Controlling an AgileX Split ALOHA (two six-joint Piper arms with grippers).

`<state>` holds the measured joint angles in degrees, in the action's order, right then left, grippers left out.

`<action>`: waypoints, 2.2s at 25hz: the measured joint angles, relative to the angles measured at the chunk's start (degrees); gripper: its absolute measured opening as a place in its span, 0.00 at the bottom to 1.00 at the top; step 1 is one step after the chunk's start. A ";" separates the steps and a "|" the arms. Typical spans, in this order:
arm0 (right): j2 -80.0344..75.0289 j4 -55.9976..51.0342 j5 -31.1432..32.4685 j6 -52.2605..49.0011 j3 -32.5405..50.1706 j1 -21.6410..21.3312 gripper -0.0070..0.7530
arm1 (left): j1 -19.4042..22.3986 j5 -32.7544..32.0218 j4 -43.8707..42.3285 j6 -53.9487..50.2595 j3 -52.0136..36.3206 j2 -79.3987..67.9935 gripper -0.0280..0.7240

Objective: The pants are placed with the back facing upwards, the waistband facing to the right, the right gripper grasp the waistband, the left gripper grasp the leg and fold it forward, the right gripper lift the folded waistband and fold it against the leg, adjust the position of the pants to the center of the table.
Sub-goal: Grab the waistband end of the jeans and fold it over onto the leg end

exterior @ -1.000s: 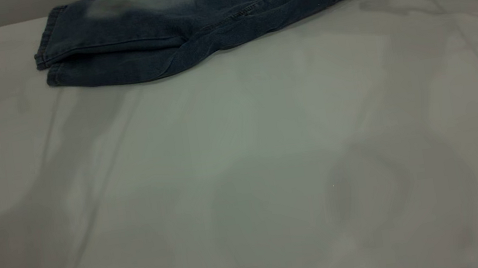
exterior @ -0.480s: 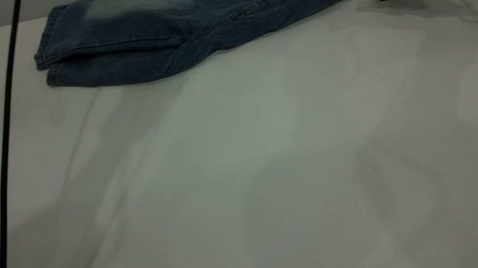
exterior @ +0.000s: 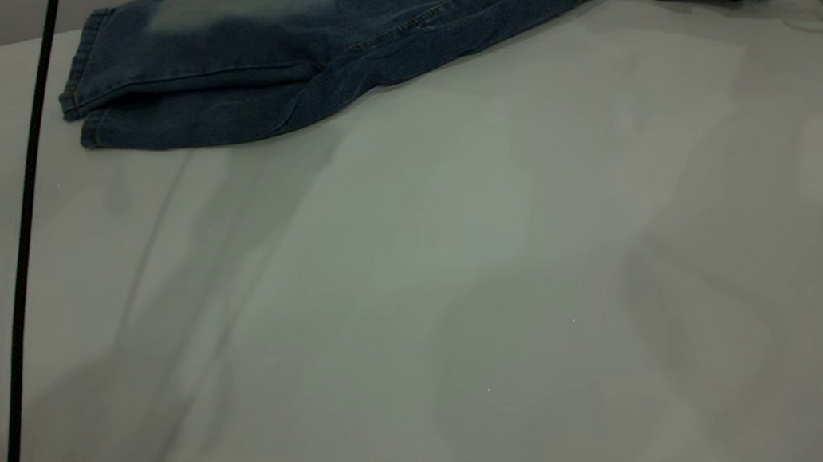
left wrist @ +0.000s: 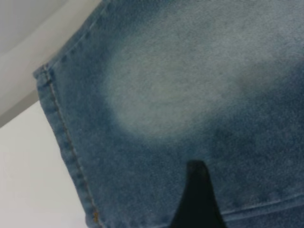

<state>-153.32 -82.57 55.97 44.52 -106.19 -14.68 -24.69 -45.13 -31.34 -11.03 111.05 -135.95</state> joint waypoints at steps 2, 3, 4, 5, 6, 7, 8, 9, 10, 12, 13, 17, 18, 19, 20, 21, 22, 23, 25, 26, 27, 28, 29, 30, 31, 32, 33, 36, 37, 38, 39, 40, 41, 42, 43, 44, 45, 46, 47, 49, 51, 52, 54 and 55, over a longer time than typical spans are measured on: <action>0.00 -0.76 -1.01 0.42 0.00 0.48 0.78 | 0.00 0.17 0.05 0.00 0.00 0.00 0.70; 0.00 -1.13 -1.20 0.85 0.00 0.99 0.78 | 0.00 0.20 0.05 0.00 0.00 0.00 0.70; 0.00 -1.32 -1.56 0.95 -0.09 1.29 0.78 | 0.00 0.38 0.05 0.00 0.00 0.00 0.70; -0.07 -1.32 -2.10 0.95 -0.35 1.92 0.78 | 0.00 0.51 0.05 0.00 0.00 0.00 0.70; -0.32 -1.39 -2.67 0.95 -0.92 2.50 0.78 | 0.00 0.51 0.05 0.00 0.00 0.00 0.70; -0.62 -1.39 -2.68 0.90 -1.75 3.08 0.78 | 0.00 0.51 0.05 0.00 0.00 0.00 0.70; -1.03 -1.39 -2.72 0.60 -2.61 3.57 0.78 | 0.00 0.51 0.05 0.00 0.00 0.00 0.70; -1.45 -1.34 -3.11 0.08 -3.38 4.15 0.78 | 0.00 0.51 0.05 0.00 0.00 0.00 0.70; -1.77 -1.34 -3.67 -0.48 -4.29 4.68 0.78 | 0.00 0.56 0.05 0.00 0.00 0.00 0.70; -2.69 -1.34 -4.62 -0.87 -5.95 5.49 0.78 | 0.00 0.56 0.00 0.00 0.00 0.00 0.70; -3.15 -1.39 -4.97 -1.09 -6.84 5.62 0.78 | 0.00 0.56 0.00 0.00 0.00 0.00 0.70; -4.63 -1.76 -5.78 -1.28 -9.28 6.38 0.76 | 0.00 0.56 -0.01 0.00 0.00 0.00 0.70; -4.63 -1.59 -6.37 -0.99 -9.28 6.74 0.74 | 0.00 0.56 -0.01 0.00 0.00 0.00 0.70; -4.63 -1.40 -6.88 -0.36 -9.28 6.74 0.71 | 0.00 0.51 -0.06 0.00 0.00 0.00 0.70; -4.63 -1.40 -7.03 -0.26 -9.28 6.78 0.66 | 0.00 0.46 -0.06 0.00 0.00 0.00 0.70; -4.67 -1.11 -7.03 -0.21 -9.28 6.85 0.61 | 0.00 0.41 -0.06 0.00 0.00 0.00 0.70; -4.67 -0.74 -7.03 0.17 -9.28 6.85 0.54 | 0.00 0.41 -0.06 0.00 0.00 0.00 0.70; -4.67 -0.32 -7.11 0.56 -9.28 6.85 0.46 | 0.00 0.41 -0.06 0.00 0.00 0.00 0.70; -4.67 -0.38 -6.93 1.49 -9.28 6.85 0.29 | 0.00 0.41 -0.06 0.00 0.00 0.00 0.70; -4.67 -0.44 -6.67 2.36 -9.28 6.85 0.20 | 0.00 0.57 -0.06 0.00 0.00 0.00 0.70; -4.67 -0.49 -6.37 3.06 -9.28 6.85 0.13 | 0.00 0.63 -0.06 0.00 0.00 0.00 0.70; -4.67 -0.49 -6.10 3.76 -9.28 6.85 0.11 | 0.00 0.63 -0.06 0.00 0.00 0.00 0.70; -4.60 -0.49 -5.89 4.01 -9.23 6.85 0.11 | 0.00 0.69 -0.06 0.00 0.00 0.00 0.70; -4.39 -0.21 -5.65 4.06 -9.23 6.78 0.10 | 0.00 0.74 -0.06 0.00 0.00 0.00 0.70; -4.11 0.66 -5.30 4.06 -9.17 6.78 0.10 | 0.00 0.73 0.01 0.00 0.00 0.00 0.70; -3.73 1.61 -5.11 4.06 -9.17 6.78 0.10 | 0.00 0.73 0.22 0.00 0.00 0.00 0.70; -3.09 2.61 -5.11 4.06 -9.17 6.78 0.10 | 0.00 0.73 0.70 -0.06 0.00 0.00 0.70; -0.50 5.93 -4.79 4.06 -9.17 6.78 0.10 | 0.00 0.73 3.61 -0.19 0.00 0.00 0.70; 0.52 7.13 -4.61 4.06 -9.13 6.78 0.10 | 0.00 0.79 4.57 -0.19 0.00 0.00 0.70; 1.27 8.35 -4.55 3.90 -9.10 6.78 0.10 | 0.00 0.86 5.68 -0.13 0.00 0.00 0.70; 2.17 9.73 -4.56 3.40 -9.10 6.83 0.10 | 0.00 1.33 6.61 -0.08 0.00 0.00 0.70; 3.02 10.81 -4.56 2.77 -9.06 6.96 0.10 | 0.00 2.04 7.71 -0.01 0.00 0.00 0.70; 3.88 12.00 -4.47 2.18 -9.06 7.14 0.10 | 0.00 2.59 8.60 -0.01 0.06 0.00 0.70; 4.53 13.37 -4.13 1.60 -9.06 7.22 0.10 | 0.00 3.06 9.58 -0.01 0.06 0.00 0.70; 5.25 14.45 -3.59 0.87 -9.06 7.46 0.10 | 0.00 3.85 10.78 -0.01 0.06 0.00 0.70; 5.88 15.42 -3.30 0.44 -9.06 7.81 0.10 | 0.00 4.70 11.61 -0.01 0.06 0.00 0.70; 6.44 16.62 -2.80 0.23 -9.04 7.89 0.10 | 0.00 5.58 12.42 -0.01 0.06 -0.05 0.70; 6.84 17.37 -1.77 -0.07 -8.99 8.02 0.10 | 0.00 6.17 13.55 -0.01 0.06 -0.26 0.70; 7.26 17.99 -1.30 -0.44 -8.99 8.42 0.10 | 0.00 6.77 14.34 -0.01 0.12 -0.48 0.70; 8.17 18.90 -0.64 -0.70 -8.99 9.16 0.10 | 0.00 6.83 15.39 0.00 0.77 -1.56 0.70; 9.33 19.88 -0.52 -1.08 -8.99 10.04 0.10 | 0.00 5.64 15.51 0.00 2.58 -3.22 0.70; 9.88 20.30 -0.47 -1.21 -8.99 10.24 0.10 | 0.00 4.82 15.51 0.00 3.65 -4.29 0.70; 10.51 20.30 0.04 -1.79 -8.99 10.78 0.10 | 0.00 3.08 16.56 0.17 6.79 -6.81 0.70; 10.74 20.57 0.13 -2.19 -8.99 10.79 0.10 | 0.00 2.07 17.04 0.76 8.31 -7.94 0.70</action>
<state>-142.58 -61.99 56.09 42.33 -115.19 -3.90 -24.69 -43.06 -14.30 -10.27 119.36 -143.88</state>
